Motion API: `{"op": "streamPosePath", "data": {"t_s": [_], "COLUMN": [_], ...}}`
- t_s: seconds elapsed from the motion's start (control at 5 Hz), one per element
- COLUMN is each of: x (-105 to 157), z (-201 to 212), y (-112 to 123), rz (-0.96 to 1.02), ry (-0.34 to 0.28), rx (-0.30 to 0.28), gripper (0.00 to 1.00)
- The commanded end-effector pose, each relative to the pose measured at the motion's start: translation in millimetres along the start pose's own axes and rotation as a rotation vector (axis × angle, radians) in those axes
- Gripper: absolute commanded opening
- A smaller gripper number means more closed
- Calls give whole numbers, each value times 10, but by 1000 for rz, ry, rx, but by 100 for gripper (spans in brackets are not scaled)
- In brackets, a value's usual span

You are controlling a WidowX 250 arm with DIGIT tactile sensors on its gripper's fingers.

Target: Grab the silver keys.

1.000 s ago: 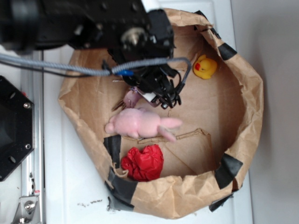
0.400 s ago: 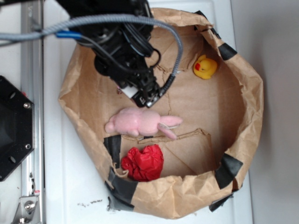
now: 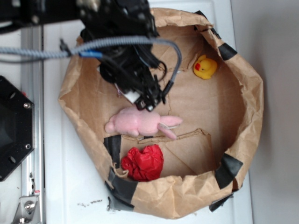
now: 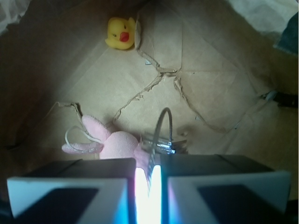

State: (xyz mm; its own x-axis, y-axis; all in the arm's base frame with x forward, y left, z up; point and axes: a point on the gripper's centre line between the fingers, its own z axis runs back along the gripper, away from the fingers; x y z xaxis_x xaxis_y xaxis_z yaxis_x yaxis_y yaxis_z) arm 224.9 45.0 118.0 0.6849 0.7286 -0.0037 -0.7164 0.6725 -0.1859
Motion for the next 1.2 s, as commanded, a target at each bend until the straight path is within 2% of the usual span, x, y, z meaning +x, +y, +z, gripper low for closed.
{"op": "streamPosePath", "data": {"t_s": [0.0, 0.2, 0.6, 1.0], "x": [117, -49, 88, -18], "z": [106, 95, 86, 78], "y": [-210, -256, -86, -86], "rz": [24, -149, 13, 0], "ry": [-175, -99, -68, -23], "rx": [68, -6, 30, 33], "gripper": [0, 0, 0, 0]}}
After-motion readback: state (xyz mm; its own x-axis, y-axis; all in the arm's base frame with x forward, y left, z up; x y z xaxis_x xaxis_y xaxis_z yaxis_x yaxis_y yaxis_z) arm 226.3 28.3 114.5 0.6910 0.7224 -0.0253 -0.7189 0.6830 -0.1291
